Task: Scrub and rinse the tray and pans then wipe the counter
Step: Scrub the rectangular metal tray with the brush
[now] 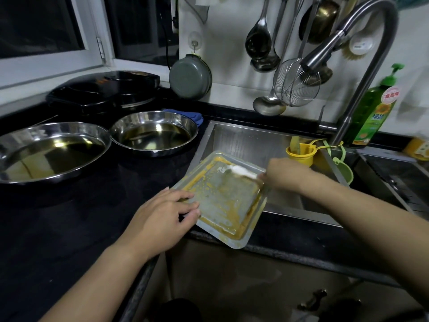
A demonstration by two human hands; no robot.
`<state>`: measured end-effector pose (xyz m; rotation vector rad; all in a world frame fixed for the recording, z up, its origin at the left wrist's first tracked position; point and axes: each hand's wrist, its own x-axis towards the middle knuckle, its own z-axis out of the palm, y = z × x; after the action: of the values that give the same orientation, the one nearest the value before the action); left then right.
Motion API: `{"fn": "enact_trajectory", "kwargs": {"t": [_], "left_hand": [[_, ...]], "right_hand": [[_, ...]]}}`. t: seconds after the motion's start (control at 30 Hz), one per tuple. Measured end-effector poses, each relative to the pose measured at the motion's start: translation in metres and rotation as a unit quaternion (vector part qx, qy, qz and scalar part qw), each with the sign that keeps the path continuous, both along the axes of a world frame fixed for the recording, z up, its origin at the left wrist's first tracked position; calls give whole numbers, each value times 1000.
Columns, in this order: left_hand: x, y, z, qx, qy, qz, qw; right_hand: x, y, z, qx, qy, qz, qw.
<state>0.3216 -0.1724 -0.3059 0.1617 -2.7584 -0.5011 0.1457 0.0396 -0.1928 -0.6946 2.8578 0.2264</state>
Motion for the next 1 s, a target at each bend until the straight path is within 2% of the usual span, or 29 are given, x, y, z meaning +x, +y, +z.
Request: {"fn": "enact_trajectory", "kwargs": {"t": [0.07,0.27,0.43,0.6,0.77,0.97,1.0], "left_hand": [[0,1,0,5,2,2,1000],[1,-1,1,-5,-7,1,1000],[1,2,3,2,-2,5,1000],[0,1,3,4,-4,5,1000],[1,3,5,5,1,7,1000],[2,2,4,-4,1,5,1000],[2,2,5,-1,1,6,1000]], "right_hand": [[-10,2,-1,-15,20,-14,1000],[31,-11,-12,4,-43,56,997],[-5,-4,-4,-30,29,-26,999],[34,-16,-13,11,-14,77,997],[-10,-15,-6,-49,27,-19,998],[24,-30,-10,16,-35,86,996],[16,-31,-8,18,-29,74,997]]}}
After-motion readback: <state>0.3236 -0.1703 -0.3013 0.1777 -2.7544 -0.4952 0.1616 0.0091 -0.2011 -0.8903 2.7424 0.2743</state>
